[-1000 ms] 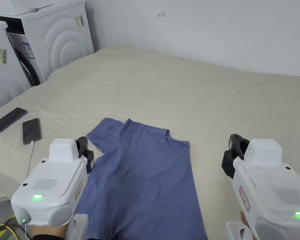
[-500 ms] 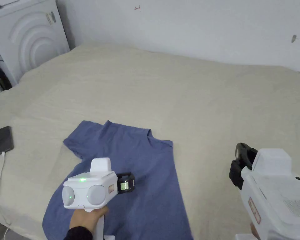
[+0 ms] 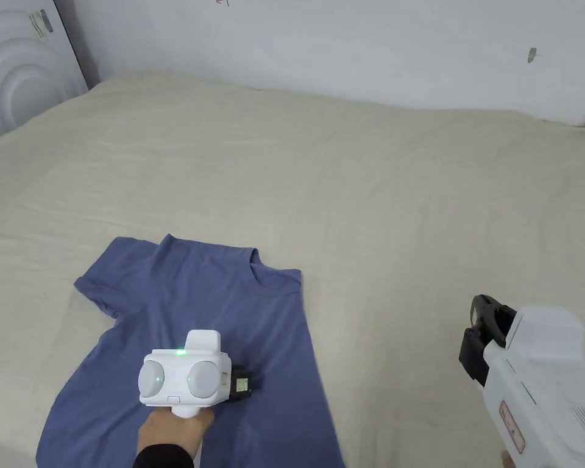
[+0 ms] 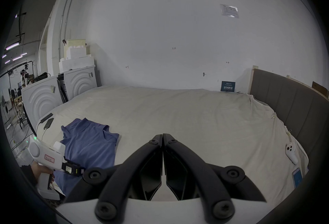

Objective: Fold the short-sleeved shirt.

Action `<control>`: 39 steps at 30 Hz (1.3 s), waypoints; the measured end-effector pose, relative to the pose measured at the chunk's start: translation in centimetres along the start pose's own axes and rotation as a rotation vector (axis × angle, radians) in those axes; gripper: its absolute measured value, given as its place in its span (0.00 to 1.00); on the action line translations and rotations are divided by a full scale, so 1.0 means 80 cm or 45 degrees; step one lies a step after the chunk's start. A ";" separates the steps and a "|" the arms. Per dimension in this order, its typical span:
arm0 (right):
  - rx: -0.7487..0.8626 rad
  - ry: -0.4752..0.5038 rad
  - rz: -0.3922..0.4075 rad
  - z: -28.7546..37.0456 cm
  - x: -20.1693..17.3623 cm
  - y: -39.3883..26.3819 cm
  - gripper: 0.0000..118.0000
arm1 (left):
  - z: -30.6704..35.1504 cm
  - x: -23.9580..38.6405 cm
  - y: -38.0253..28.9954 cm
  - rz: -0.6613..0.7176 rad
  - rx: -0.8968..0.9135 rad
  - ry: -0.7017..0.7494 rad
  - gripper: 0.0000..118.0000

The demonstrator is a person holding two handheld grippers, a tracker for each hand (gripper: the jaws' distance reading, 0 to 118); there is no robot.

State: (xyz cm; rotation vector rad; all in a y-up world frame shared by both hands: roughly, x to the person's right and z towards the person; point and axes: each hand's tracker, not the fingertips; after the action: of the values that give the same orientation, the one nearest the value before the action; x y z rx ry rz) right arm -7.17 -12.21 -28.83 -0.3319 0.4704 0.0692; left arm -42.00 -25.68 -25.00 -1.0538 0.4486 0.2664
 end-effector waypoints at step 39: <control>0.155 -0.213 -0.144 0.098 0.105 0.018 0.00 | 0.319 0.060 0.149 0.247 0.590 -1.379 0.00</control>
State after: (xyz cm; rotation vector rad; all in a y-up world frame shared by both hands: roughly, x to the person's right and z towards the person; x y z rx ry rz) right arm 3.50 -8.32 -26.54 -0.2303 0.2879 -0.0414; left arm -37.02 2.47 -25.89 -0.3031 -0.3660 0.8036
